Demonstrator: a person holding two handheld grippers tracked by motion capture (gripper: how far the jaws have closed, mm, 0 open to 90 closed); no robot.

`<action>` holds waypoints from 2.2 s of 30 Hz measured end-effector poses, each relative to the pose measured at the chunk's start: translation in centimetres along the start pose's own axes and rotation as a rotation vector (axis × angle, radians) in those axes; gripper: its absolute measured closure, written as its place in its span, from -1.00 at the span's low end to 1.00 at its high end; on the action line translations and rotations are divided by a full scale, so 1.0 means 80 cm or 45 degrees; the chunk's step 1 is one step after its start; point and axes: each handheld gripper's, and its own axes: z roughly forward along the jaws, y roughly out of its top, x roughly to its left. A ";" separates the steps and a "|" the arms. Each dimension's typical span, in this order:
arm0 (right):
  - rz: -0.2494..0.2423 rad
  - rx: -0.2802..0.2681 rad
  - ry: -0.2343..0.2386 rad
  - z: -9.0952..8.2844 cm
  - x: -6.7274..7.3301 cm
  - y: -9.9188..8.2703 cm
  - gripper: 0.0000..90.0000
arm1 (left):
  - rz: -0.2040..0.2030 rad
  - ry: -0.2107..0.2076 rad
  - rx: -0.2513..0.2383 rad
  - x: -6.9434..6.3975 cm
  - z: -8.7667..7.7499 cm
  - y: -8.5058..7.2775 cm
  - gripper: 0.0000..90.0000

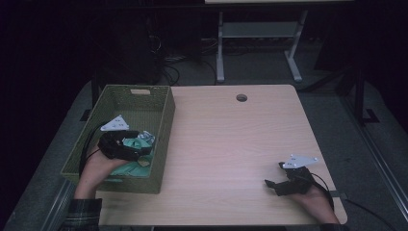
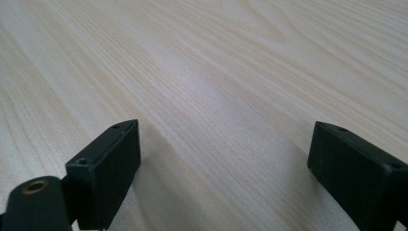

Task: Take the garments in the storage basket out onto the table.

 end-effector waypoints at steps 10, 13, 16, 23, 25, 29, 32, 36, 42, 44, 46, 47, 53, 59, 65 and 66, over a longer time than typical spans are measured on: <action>0.002 0.000 0.000 0.000 0.000 0.000 -0.75 | -0.025 0.041 0.002 0.016 -0.007 -0.010 -0.68; 0.002 0.000 0.000 0.000 0.000 0.000 -0.75 | -0.039 0.040 -0.022 0.018 -0.007 -0.012 -0.63; 0.003 -0.001 0.000 0.000 0.000 0.000 -0.75 | -0.022 0.041 -0.014 0.023 -0.005 -0.014 -0.61; 0.003 -0.001 -0.002 0.000 0.000 0.000 -0.75 | 0.031 0.059 0.040 0.030 0.002 -0.020 -0.56; 0.004 0.000 -0.002 0.000 0.000 0.000 -0.75 | 0.025 0.057 0.043 0.031 0.003 -0.022 -0.55; 0.003 0.000 -0.002 0.000 0.000 0.000 -0.75 | 0.013 0.049 0.048 0.035 0.007 -0.027 -0.53; 0.004 -0.001 -0.002 0.000 0.000 0.000 -0.75 | 0.017 0.046 0.074 0.037 0.012 -0.029 -0.52; 0.005 -0.001 -0.001 0.000 0.000 0.000 -0.75 | 0.024 0.038 0.099 0.037 0.017 -0.030 -0.47; 0.003 0.000 -0.002 0.000 0.000 0.000 -0.75 | 0.012 0.036 0.164 0.034 0.025 -0.031 -0.42; 0.003 0.000 -0.002 0.000 0.000 0.000 -0.75 | 0.021 0.033 0.185 0.034 0.027 -0.031 -0.41; 0.004 -0.001 -0.001 0.000 0.000 0.000 -0.75 | 0.023 0.034 0.207 0.033 0.030 -0.032 -0.41; 0.003 -0.001 -0.002 0.000 0.000 0.000 -0.75 | 0.024 0.034 0.222 0.033 0.032 -0.032 -0.41; 0.003 -0.001 -0.001 0.000 0.000 0.000 -0.75 | 0.037 0.040 0.313 0.030 0.042 -0.034 -0.40; 0.002 0.000 -0.002 0.000 0.000 0.000 -0.75 | 0.032 0.051 0.387 0.029 0.050 -0.036 -0.34; 0.002 0.000 -0.002 0.000 0.000 0.000 -0.75 | 0.066 0.072 0.484 0.028 0.059 -0.038 -0.30; 0.002 -0.001 -0.002 0.000 0.000 0.000 -0.75 | 0.069 0.069 0.489 0.028 0.059 -0.038 -0.28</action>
